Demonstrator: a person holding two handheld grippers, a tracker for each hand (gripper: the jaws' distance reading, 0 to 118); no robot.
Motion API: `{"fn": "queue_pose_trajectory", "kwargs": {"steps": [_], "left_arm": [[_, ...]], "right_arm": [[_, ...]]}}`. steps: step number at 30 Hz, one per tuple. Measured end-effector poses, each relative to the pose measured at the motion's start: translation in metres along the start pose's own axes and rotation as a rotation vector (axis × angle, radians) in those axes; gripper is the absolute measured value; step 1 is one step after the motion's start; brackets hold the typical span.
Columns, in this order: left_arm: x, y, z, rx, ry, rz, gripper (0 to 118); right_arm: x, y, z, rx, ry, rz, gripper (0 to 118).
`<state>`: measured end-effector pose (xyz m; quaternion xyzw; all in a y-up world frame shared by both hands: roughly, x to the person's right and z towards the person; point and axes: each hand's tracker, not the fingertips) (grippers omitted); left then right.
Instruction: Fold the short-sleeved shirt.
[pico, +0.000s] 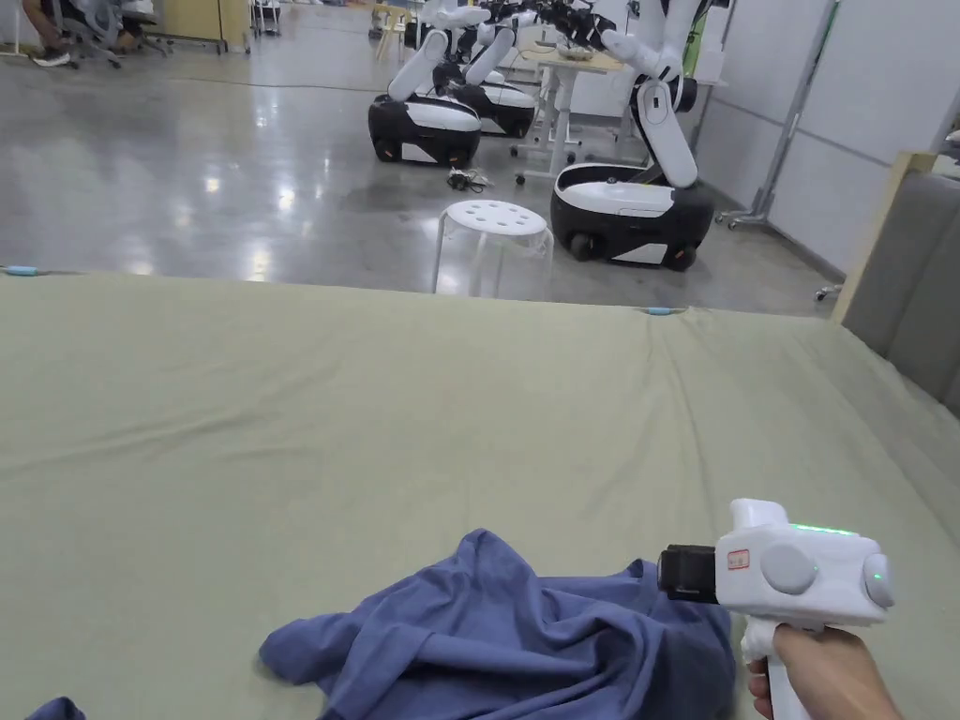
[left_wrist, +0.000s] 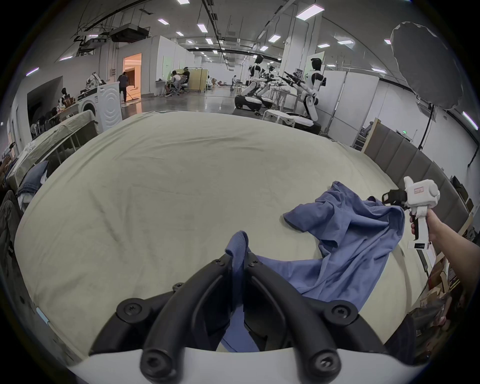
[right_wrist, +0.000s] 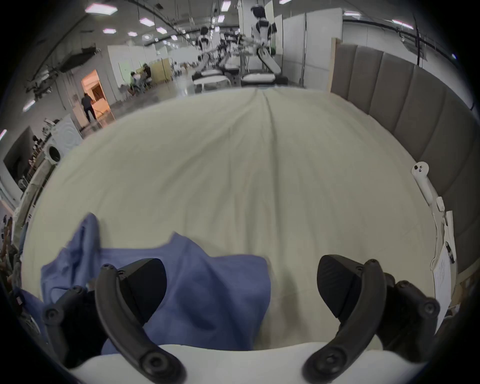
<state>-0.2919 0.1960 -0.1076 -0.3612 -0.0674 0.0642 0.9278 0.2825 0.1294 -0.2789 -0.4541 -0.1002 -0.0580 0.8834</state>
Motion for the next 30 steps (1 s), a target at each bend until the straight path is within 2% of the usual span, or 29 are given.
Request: {"fn": "queue_pose_trajectory", "kwargs": {"steps": [1, 2, 3, 4, 5, 6, 8, 14, 20, 22, 25, 30], "left_arm": [[0.000, 0.000, -0.002, 0.000, -0.005, 0.002, 7], [0.002, 0.000, -0.003, -0.002, -0.004, 0.004, 7], [0.002, 0.000, -0.006, -0.007, -0.005, 0.004, 7], [0.000, 0.000, -0.010, -0.013, -0.007, 0.003, 7], [0.000, 0.000, -0.012, -0.018, -0.012, 0.001, 7], [0.001, 0.000, -0.014, -0.019, -0.009, -0.001, 7], [-0.003, 0.002, -0.017, -0.016, -0.018, -0.006, 7], [-0.028, 0.044, 0.009, 0.073, 0.008, 0.007, 6], [-0.041, 0.126, 0.054, 0.245, 0.071, -0.043, 6], [-0.044, 0.161, 0.067, 0.302, 0.095, -0.040, 6], [-0.054, 0.206, 0.081, 0.362, 0.086, -0.003, 6], [-0.051, 0.279, 0.091, 0.477, 0.118, -0.028, 6]], "right_arm": [[-0.001, -0.003, -0.004, -0.036, -0.018, 0.006, 97], [-0.001, -0.006, -0.007, -0.055, -0.038, 0.012, 63], [-0.002, -0.010, -0.007, -0.052, -0.036, 0.017, 37], [-0.004, -0.016, -0.001, -0.034, -0.040, 0.018, 25], [-0.004, -0.019, 0.006, -0.007, -0.046, 0.026, 6], [-0.003, -0.019, 0.011, 0.000, 0.003, 0.027, 6], [-0.006, -0.016, 0.029, 0.010, 0.005, 0.024, 6], [-0.002, 0.019, 0.121, 0.197, 0.058, 0.031, 6], [0.004, 0.073, 0.228, 0.372, 0.133, -0.004, 6], [0.000, 0.089, 0.264, 0.436, 0.154, -0.039, 6], [-0.002, 0.116, 0.304, 0.520, 0.151, -0.060, 6], [-0.002, 0.160, 0.352, 0.668, 0.178, -0.130, 6]]}}
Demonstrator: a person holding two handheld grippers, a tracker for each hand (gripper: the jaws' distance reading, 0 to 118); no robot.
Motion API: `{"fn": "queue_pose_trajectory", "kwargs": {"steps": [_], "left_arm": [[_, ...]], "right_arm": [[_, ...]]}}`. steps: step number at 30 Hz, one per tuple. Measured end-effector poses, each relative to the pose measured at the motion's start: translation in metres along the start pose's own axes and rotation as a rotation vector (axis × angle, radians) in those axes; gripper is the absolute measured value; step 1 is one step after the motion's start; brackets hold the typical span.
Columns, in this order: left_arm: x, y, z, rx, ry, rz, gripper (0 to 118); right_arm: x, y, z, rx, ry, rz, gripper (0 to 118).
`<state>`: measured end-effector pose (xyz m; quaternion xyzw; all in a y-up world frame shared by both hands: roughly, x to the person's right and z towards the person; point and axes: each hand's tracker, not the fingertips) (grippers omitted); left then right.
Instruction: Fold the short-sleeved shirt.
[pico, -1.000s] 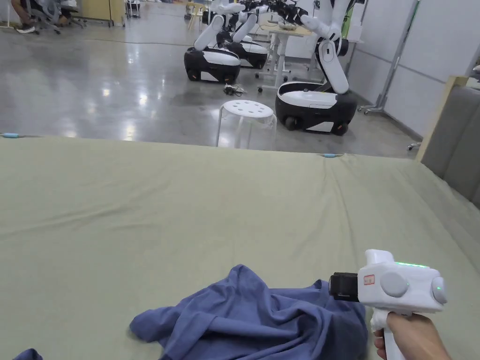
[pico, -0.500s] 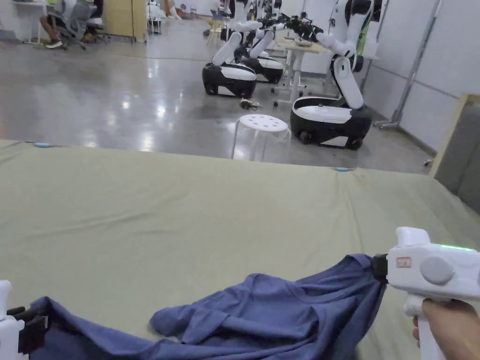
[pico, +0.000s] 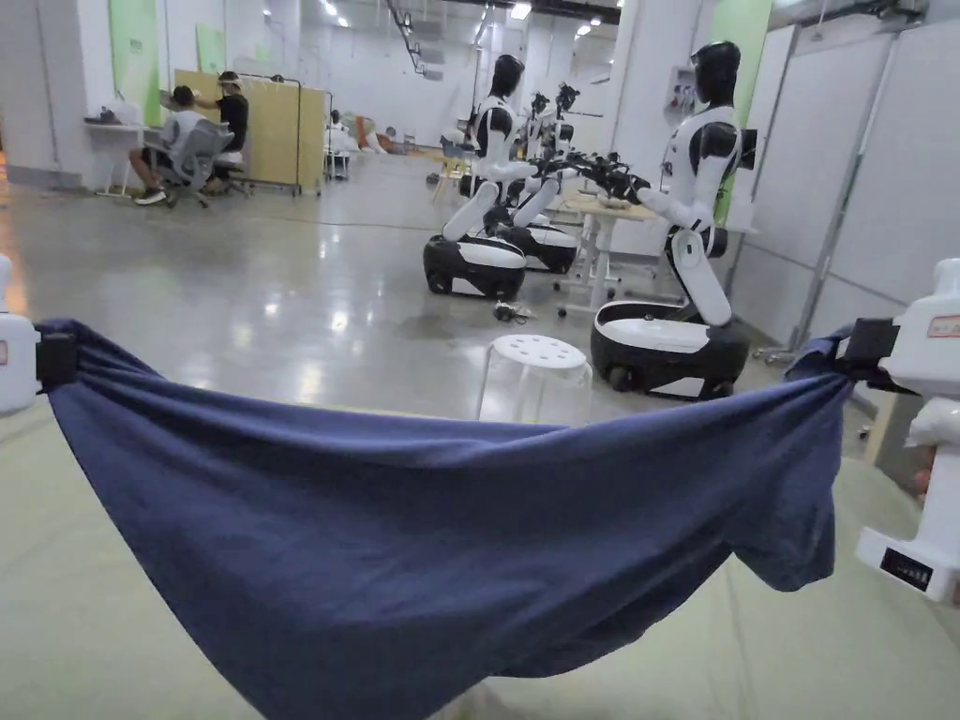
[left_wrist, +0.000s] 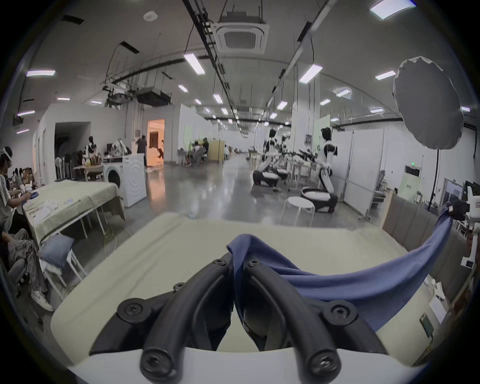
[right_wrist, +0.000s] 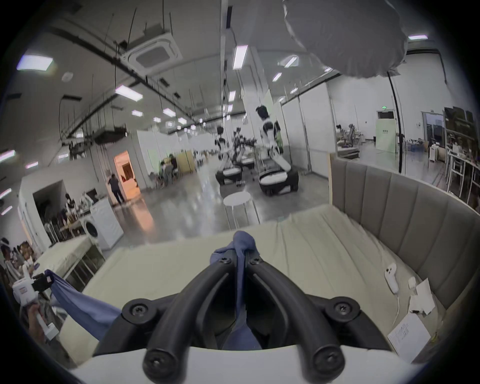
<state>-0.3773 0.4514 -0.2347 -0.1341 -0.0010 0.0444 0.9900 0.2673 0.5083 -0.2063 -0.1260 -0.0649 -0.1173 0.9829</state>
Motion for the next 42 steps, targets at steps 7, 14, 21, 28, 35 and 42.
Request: {"fn": "queue_pose_trajectory", "kwargs": {"steps": [7, 14, 21, 28, 35, 42], "left_arm": [[0.000, 0.055, -0.055, 0.056, 0.017, 0.022, 6], [-0.006, 0.004, -0.120, -0.037, 0.042, 0.046, 6], [-0.012, -0.065, -0.115, -0.079, 0.013, 0.060, 6], [-0.013, -0.148, -0.008, -0.133, -0.041, 0.024, 6], [-0.019, -0.281, 0.091, -0.380, -0.050, 0.075, 6], [-0.026, -0.315, 0.098, -0.420, -0.007, 0.082, 65]], "right_arm": [[-0.017, 0.043, -0.019, 0.082, -0.028, -0.017, 6], [-0.012, -0.009, -0.065, 0.039, -0.107, -0.034, 6], [0.016, -0.062, -0.057, 0.026, -0.096, -0.136, 6], [0.049, -0.150, 0.020, -0.017, -0.078, -0.078, 6], [0.082, -0.302, 0.071, -0.303, -0.128, 0.137, 6], [0.099, -0.387, 0.084, -0.435, -0.149, 0.126, 44]]}}
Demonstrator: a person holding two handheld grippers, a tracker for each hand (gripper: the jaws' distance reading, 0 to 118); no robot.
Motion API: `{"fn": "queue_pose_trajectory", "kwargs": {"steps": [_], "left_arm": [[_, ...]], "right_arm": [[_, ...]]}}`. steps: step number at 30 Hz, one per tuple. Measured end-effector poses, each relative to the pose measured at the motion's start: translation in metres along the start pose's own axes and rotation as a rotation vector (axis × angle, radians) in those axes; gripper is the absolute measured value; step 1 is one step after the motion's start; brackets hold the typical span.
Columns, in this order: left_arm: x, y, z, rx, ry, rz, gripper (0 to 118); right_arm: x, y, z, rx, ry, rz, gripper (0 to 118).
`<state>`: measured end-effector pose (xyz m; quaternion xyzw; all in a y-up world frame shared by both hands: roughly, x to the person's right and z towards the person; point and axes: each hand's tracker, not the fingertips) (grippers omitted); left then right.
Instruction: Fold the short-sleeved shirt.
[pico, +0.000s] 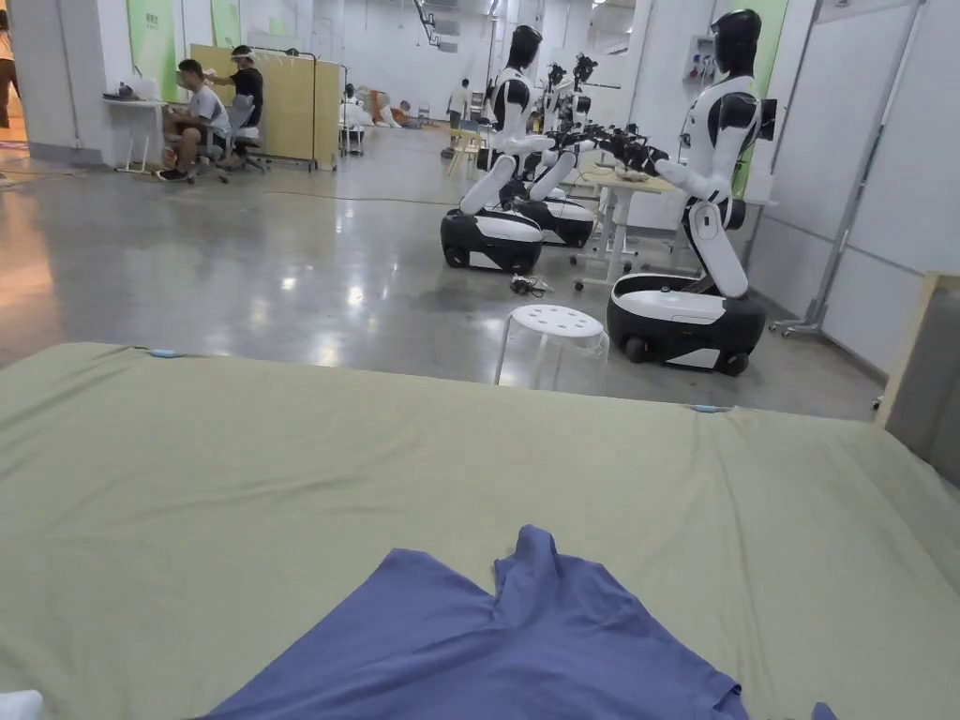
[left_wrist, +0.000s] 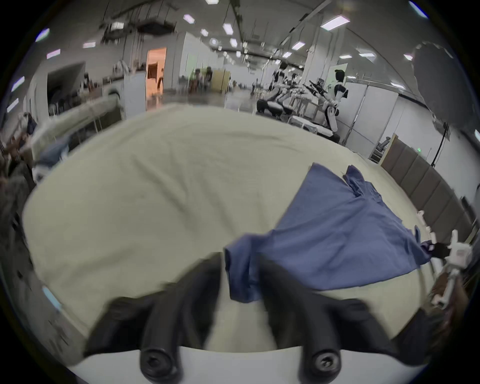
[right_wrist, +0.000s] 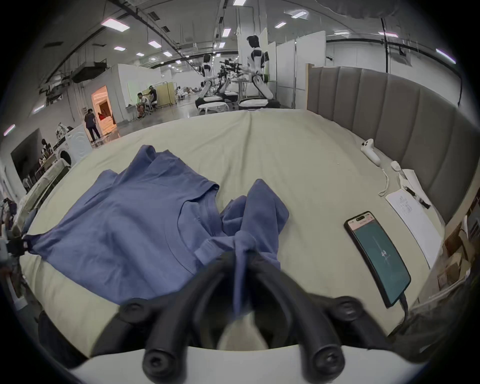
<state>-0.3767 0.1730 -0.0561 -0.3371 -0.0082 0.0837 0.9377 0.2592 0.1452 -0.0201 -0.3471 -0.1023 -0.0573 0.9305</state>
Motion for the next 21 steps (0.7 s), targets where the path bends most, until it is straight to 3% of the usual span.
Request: {"fn": "queue_pose_trajectory", "kwargs": {"steps": [1, 2, 6, 7, 9, 12, 14, 15, 16, 17, 19, 21], "left_arm": [[0.006, 0.007, 0.012, 0.040, 0.038, -0.057, 86], [0.013, 0.015, 0.029, 0.091, 0.059, -0.084, 86], [0.046, 0.025, 0.106, 0.399, -0.001, -0.107, 86], [0.056, 0.021, 0.115, 0.455, -0.018, -0.117, 86], [0.076, 0.014, 0.125, 0.513, -0.047, -0.136, 86], [0.103, 0.000, 0.114, 0.514, 0.016, -0.232, 86], [0.112, -0.005, 0.107, 0.476, 0.030, -0.262, 75], [0.114, -0.006, 0.107, 0.467, 0.011, -0.253, 49], [0.111, -0.013, 0.100, 0.457, -0.008, -0.242, 5], [0.113, -0.014, 0.099, 0.453, 0.009, -0.234, 5], [0.110, -0.015, 0.099, 0.444, -0.034, -0.255, 5], [0.106, -0.019, 0.096, 0.437, 0.023, -0.267, 5]], "right_arm": [[-0.001, 0.003, 0.008, 0.015, -0.001, 0.002, 86], [-0.004, 0.010, 0.020, 0.061, 0.000, 0.002, 93], [-0.048, 0.032, 0.095, 0.320, 0.084, 0.067, 98], [-0.062, 0.035, 0.108, 0.376, 0.112, 0.072, 108], [-0.092, 0.035, 0.131, 0.463, 0.166, 0.084, 115], [-0.126, 0.025, 0.145, 0.548, 0.229, 0.074, 115], [-0.142, 0.016, 0.147, 0.597, 0.228, 0.115, 103], [-0.148, 0.013, 0.147, 0.605, 0.223, 0.147, 80], [-0.152, 0.012, 0.148, 0.602, 0.200, 0.171, 26], [-0.156, 0.009, 0.146, 0.605, 0.169, 0.197, 5], [-0.157, 0.004, 0.149, 0.620, 0.171, 0.194, 6], [-0.155, 0.004, 0.150, 0.607, 0.198, 0.184, 6]]}}
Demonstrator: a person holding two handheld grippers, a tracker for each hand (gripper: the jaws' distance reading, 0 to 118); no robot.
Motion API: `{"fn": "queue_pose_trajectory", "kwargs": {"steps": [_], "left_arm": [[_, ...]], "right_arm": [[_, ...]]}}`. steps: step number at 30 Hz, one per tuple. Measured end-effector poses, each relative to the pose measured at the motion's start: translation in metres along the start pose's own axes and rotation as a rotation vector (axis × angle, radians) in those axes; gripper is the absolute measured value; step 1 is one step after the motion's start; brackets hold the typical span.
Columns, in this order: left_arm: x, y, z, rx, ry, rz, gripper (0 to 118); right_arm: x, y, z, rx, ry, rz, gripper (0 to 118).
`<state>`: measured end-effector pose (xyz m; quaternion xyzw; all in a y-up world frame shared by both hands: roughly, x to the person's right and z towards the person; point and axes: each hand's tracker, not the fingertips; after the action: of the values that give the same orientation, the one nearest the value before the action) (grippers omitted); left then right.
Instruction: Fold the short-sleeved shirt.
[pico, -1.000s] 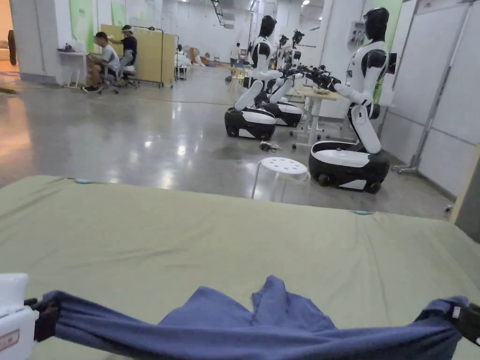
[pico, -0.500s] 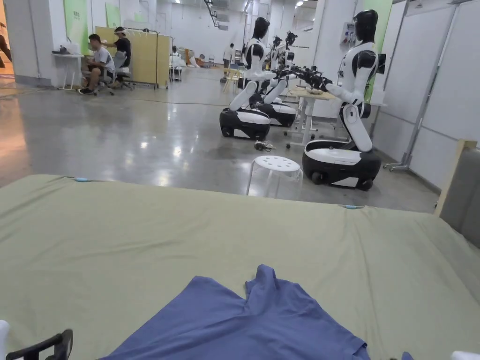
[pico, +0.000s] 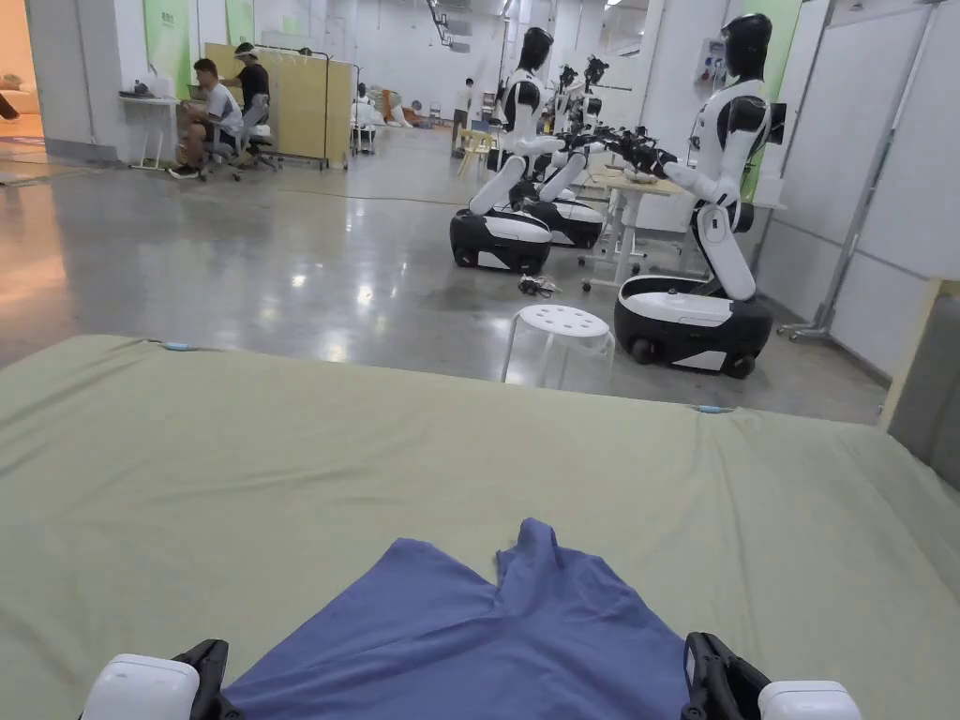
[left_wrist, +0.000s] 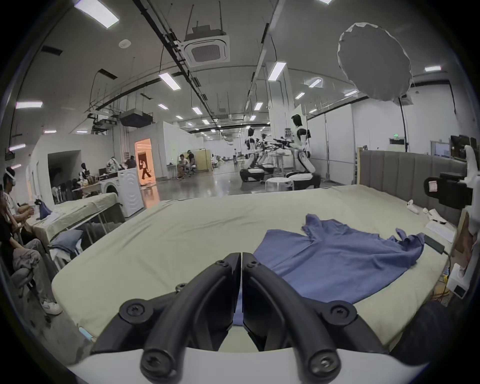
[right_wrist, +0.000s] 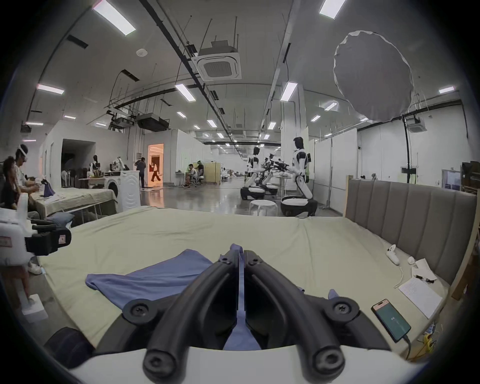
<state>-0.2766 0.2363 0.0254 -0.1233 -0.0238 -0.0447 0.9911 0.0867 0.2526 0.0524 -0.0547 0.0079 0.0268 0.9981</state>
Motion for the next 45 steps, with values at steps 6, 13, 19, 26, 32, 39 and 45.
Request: {"fn": "queue_pose_trajectory", "kwargs": {"steps": [6, 13, 19, 26, 32, 39, 45], "left_arm": [[-0.063, -0.016, -0.012, -0.141, 0.095, 0.088, 5], [-0.120, -0.056, -0.045, -0.344, 0.018, 0.142, 77], [-0.124, -0.069, -0.089, -0.410, -0.001, 0.236, 78], [-0.108, -0.096, -0.145, -0.588, 0.040, 0.147, 76], [-0.118, -0.104, -0.134, -0.511, -0.002, 0.268, 8], [-0.100, -0.092, -0.107, -0.407, -0.075, 0.239, 8], [-0.093, -0.085, -0.098, -0.376, -0.103, 0.238, 8]], "right_arm": [[0.008, -0.009, -0.001, -0.037, -0.018, -0.053, 6], [0.007, -0.023, -0.015, -0.096, -0.022, -0.117, 6], [0.004, -0.028, -0.022, -0.128, -0.019, -0.108, 6], [0.008, -0.033, -0.037, -0.178, -0.041, -0.107, 6], [0.009, -0.035, -0.046, -0.208, -0.049, -0.106, 6], [0.014, -0.034, -0.070, -0.253, -0.028, -0.119, 6], [0.040, -0.027, -0.146, -0.384, 0.005, -0.077, 6]]}}
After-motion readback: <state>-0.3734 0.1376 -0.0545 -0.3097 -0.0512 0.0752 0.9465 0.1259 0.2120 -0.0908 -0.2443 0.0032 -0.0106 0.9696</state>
